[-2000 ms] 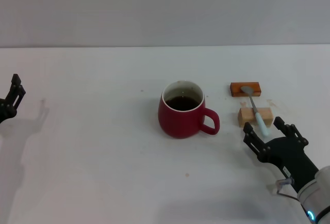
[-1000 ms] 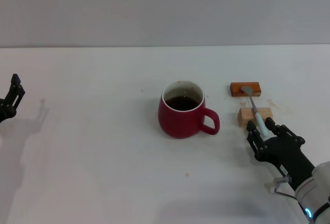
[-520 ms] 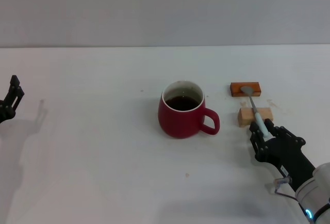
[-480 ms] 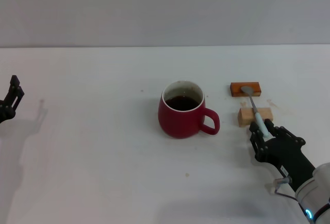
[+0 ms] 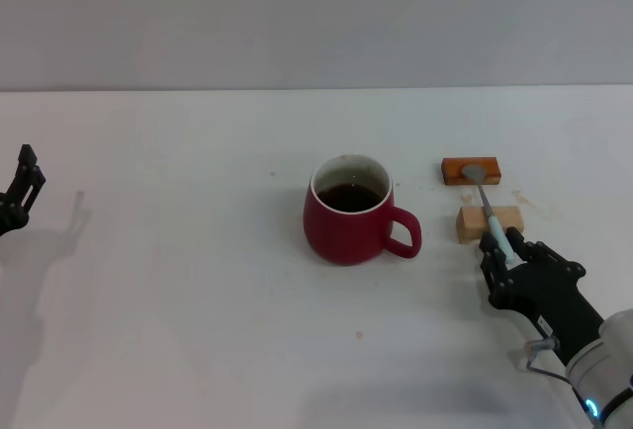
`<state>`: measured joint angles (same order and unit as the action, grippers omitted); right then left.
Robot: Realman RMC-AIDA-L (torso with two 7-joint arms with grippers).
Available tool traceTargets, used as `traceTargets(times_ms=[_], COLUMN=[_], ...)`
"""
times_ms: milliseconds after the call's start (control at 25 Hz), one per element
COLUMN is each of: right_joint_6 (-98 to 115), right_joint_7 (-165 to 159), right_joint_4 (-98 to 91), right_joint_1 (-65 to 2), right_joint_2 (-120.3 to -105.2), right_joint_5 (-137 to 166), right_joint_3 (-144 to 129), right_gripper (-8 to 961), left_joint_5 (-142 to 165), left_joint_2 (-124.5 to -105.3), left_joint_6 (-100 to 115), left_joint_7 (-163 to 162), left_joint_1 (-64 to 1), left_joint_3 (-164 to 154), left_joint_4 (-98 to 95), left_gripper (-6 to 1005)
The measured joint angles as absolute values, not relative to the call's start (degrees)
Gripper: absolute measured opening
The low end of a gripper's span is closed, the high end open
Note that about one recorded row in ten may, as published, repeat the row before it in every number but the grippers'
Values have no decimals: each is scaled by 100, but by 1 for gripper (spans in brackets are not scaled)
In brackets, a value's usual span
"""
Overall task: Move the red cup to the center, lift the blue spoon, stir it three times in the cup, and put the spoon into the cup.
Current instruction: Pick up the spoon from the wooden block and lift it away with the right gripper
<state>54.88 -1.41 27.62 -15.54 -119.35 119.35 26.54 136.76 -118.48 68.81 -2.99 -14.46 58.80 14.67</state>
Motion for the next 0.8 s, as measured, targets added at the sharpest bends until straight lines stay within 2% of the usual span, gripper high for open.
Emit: traceTargets(times_ms=[120, 560, 800], right_joint_6=[5439, 5498, 5587], right_joint_7=[-141, -46, 289], right_joint_4=[2764, 2792, 3043], right_joint_1=[-1561, -1530, -1424], right_joint_2=[-11936, -11934, -11903], right_joint_5=[11935, 11954, 11962], right_joint_3=[2694, 2659, 2678], right_gripper=[303, 141, 136], left_joint_5=[13676, 13676, 13676], left_joint_2=[-11848, -11848, -11848], left_joint_6=[6881, 6908, 6911], left_joint_7=[-299, -299, -299], left_joint_1=[-1444, -1484, -1482], left_joint_3=[5879, 5880, 5880], left_joint_4=[1467, 1406, 1420], left_gripper=[857, 856, 856])
